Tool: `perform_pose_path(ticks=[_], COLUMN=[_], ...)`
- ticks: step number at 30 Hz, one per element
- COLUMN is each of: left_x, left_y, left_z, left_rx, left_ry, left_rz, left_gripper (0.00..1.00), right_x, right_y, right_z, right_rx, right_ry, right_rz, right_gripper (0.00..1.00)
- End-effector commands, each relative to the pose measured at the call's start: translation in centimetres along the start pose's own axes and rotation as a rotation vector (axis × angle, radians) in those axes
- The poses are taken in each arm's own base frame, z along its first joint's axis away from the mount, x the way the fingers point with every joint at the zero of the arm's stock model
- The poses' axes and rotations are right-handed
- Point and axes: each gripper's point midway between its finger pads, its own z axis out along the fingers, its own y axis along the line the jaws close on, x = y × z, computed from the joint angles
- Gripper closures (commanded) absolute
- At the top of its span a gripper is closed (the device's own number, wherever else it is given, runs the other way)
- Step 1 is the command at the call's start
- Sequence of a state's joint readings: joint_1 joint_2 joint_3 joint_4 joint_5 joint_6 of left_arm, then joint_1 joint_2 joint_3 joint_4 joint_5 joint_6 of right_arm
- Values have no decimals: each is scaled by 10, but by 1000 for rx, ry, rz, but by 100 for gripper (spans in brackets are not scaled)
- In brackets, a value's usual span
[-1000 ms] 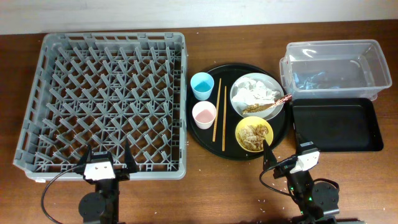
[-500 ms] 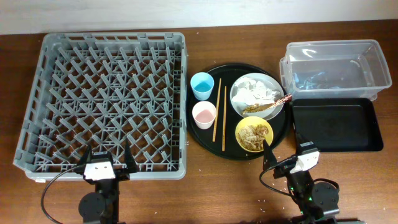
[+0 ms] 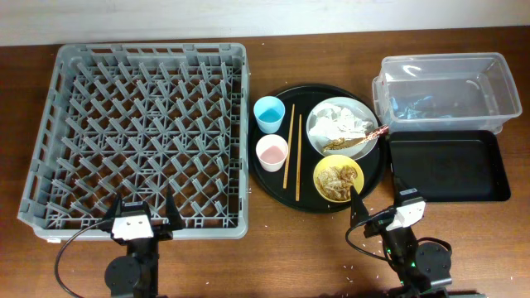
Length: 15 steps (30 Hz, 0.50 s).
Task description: Sort waste into correct bins and load items into the dishwasher rack
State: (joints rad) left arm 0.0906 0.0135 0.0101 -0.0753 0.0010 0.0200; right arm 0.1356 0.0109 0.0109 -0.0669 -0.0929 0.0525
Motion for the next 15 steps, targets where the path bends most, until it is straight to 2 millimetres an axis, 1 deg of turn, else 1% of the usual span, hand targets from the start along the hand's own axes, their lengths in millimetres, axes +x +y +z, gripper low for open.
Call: perform_pose_path(ticks=[1, 4, 9, 12, 15], left_x=[1, 1, 1, 1, 1], left_y=[-1, -1, -1, -1, -1], left_z=[0, 0, 0, 0, 0], left_rx=[6, 6, 6, 6, 6], left_ry=[2, 2, 2, 2, 2], left_rz=[20, 20, 20, 20, 20], left_gripper=[0, 0, 0, 0, 0], right_x=[2, 2, 2, 2, -3], right_y=[-2, -2, -9, -7, -2], right_z=[0, 0, 0, 0, -1], right_rx=[10, 11, 52, 42, 12], right_ry=[2, 2, 0, 0, -11], right_rz=[4, 4, 4, 7, 7], right_gripper=[1, 1, 1, 2, 2])
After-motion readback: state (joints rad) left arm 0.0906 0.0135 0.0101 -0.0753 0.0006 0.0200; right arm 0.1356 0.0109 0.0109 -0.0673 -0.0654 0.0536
